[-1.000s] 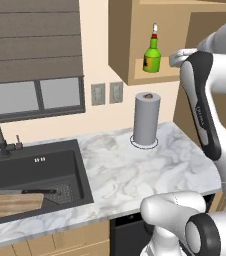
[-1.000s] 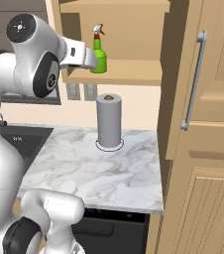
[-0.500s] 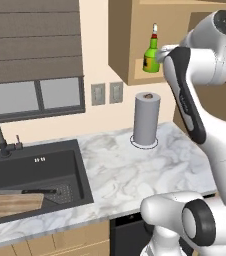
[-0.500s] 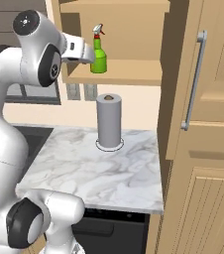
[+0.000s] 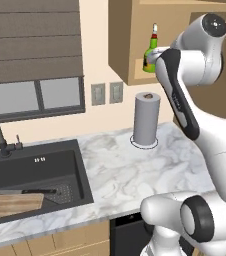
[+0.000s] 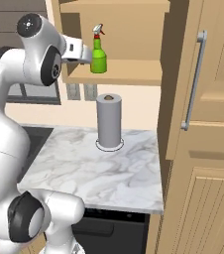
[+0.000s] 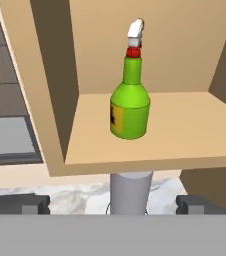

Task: Move the cutting board and knife to the sink. Then move spray from the cabinet to the counter.

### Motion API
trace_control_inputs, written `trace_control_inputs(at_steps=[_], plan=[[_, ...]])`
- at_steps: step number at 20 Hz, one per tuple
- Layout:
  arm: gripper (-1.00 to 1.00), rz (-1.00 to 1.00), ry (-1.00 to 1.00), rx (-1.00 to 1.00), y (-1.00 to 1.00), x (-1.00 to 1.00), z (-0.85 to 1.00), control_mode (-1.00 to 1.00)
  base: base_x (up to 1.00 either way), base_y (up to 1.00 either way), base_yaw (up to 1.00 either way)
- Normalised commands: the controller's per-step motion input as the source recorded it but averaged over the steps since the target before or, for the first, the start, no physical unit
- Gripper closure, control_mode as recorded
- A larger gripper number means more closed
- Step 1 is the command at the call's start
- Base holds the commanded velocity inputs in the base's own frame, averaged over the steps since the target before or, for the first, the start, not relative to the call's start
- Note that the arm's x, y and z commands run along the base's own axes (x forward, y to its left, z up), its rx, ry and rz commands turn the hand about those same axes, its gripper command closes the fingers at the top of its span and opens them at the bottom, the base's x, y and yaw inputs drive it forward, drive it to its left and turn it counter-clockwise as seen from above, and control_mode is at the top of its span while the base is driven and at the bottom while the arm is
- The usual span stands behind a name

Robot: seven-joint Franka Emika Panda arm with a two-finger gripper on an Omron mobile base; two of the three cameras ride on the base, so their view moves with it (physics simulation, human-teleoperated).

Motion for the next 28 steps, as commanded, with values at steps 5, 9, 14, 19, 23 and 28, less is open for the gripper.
trace_control_inputs(at_steps=[5,9,14,19,23,28], plan=[[-1.0,0.09,0.0,0.0,-0.24,0.29,0.0,-1.0,0.0,0.0,0.0],[-1.0,0.06,0.0,0.0,-0.37,0.26,0.0,-1.0,0.0,0.0,0.0],[-1.0,0.0,0.0,0.0,-0.11,0.22,0.01,-1.0,0.0,0.0,0.0],[-1.0,0.0,0.01,0.0,0.0,0.47,0.0,-1.0,0.0,0.0,0.0],[-1.0,0.0,0.01,0.0,0.0,0.48,0.0,-1.0,0.0,0.0,0.0],[-1.0,0.0,0.01,0.0,0.0,0.27,0.0,-1.0,0.0,0.0,0.0]])
